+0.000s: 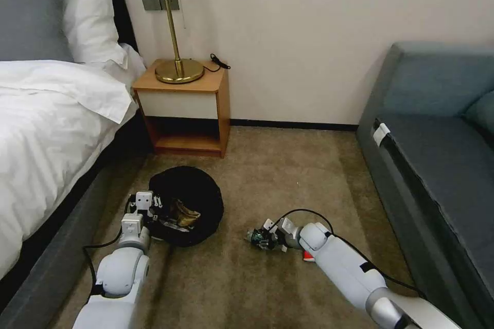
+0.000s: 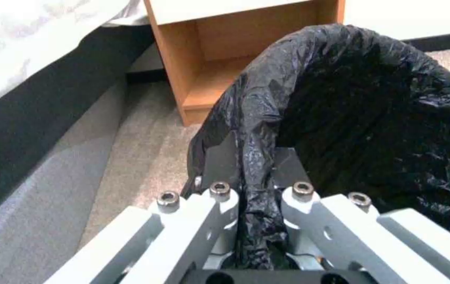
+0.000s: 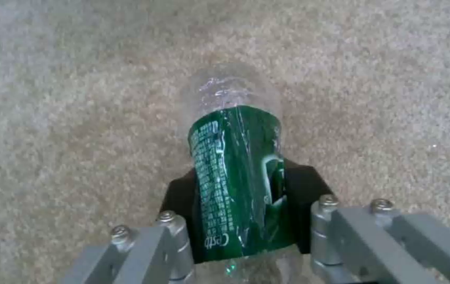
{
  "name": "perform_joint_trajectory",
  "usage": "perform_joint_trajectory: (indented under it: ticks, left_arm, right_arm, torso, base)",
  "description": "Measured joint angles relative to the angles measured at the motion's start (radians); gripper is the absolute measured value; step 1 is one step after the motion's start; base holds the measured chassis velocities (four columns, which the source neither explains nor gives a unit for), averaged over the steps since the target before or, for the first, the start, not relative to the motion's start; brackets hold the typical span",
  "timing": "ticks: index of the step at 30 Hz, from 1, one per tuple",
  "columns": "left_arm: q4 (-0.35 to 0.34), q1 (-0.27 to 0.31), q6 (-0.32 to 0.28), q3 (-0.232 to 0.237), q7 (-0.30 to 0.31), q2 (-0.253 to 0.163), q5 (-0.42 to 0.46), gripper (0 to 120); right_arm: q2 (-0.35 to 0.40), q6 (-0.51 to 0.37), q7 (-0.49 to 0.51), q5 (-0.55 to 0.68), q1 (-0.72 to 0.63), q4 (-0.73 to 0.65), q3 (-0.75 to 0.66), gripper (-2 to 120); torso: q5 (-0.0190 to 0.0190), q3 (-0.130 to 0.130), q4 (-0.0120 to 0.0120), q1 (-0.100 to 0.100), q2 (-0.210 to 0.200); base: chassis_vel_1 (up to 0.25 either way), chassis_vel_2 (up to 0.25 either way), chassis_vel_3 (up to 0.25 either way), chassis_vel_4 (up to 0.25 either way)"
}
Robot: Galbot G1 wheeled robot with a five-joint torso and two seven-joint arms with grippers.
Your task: Pick up the trash bin, then pick up the garbage on the floor and place it into the trash bin.
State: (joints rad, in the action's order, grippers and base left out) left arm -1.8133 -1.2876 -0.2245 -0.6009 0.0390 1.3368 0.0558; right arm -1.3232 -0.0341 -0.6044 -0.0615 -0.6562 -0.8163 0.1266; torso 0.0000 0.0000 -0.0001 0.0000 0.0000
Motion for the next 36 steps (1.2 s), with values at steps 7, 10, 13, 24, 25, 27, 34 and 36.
perform_joint_trajectory:
  ticks: [7,10,13,24,25,27,34,36]
  left_arm:
    - [-0.01,-0.008,0.002,0.001,-0.001,0.0,-0.001,4]
    - [-0.013,-0.01,0.003,0.002,-0.001,0.001,-0.002,4]
    - [-0.016,-0.014,0.005,0.002,-0.001,0.001,-0.003,4]
    - [-0.039,-0.013,0.009,0.01,0.015,0.01,0.0,4]
    - [-0.041,-0.009,0.011,0.012,0.015,0.011,0.004,4]
    - [-0.045,-0.001,0.011,0.016,0.015,0.011,0.011,4]
    - [-0.048,0.004,0.011,0.032,0.018,0.017,0.03,4]
    - [-0.052,0.0,0.011,0.039,0.018,0.019,0.035,4]
  right_arm:
    - [0.005,0.0,0.0,0.052,-0.031,-0.086,-0.08,30]
    - [0.008,0.006,-0.001,0.084,-0.04,-0.123,-0.114,30]
    - [0.004,0.019,0.031,0.141,-0.048,-0.171,-0.165,30]
    - [0.007,0.007,0.153,0.624,-0.082,-0.403,-0.194,30]
    - [0.008,0.006,0.142,0.694,-0.102,-0.439,-0.173,30]
    - [0.006,0.002,0.113,0.783,-0.136,-0.498,-0.144,30]
    - [-0.028,-0.02,0.101,0.965,-0.184,-0.603,-0.073,30]
    - [-0.05,-0.021,0.1,0.988,-0.183,-0.608,-0.056,30]
  torso:
    - [0.0,0.0,0.0001,0.0,0.0]
    - [0.0001,0.0,0.0,0.0,0.0]
    - [0.0,0.0,0.0,0.0,0.0]
    - [-0.0003,0.0,0.0,0.0,0.0]
    - [-0.0001,0.0,0.0,0.0,0.0]
    - [0.0002,0.0,0.0,0.0,0.0]
    - [0.0,0.0,0.0,0.0,0.0]
    - [-0.0002,0.0,0.0,0.0,0.0]
  base:
    - [0.0,0.0,0.0,0.0]
    - [0.0,0.0,0.0,0.0]
    - [0.0,0.0,0.0,0.0]
    - [0.0,0.0,0.0,0.0]
    - [0.0,0.0,0.0,0.0]
    - [0.0,0.0,0.0,0.0]
    - [0.0,0.0,0.0,0.0]
    - [0.0,0.0,0.0,0.0]
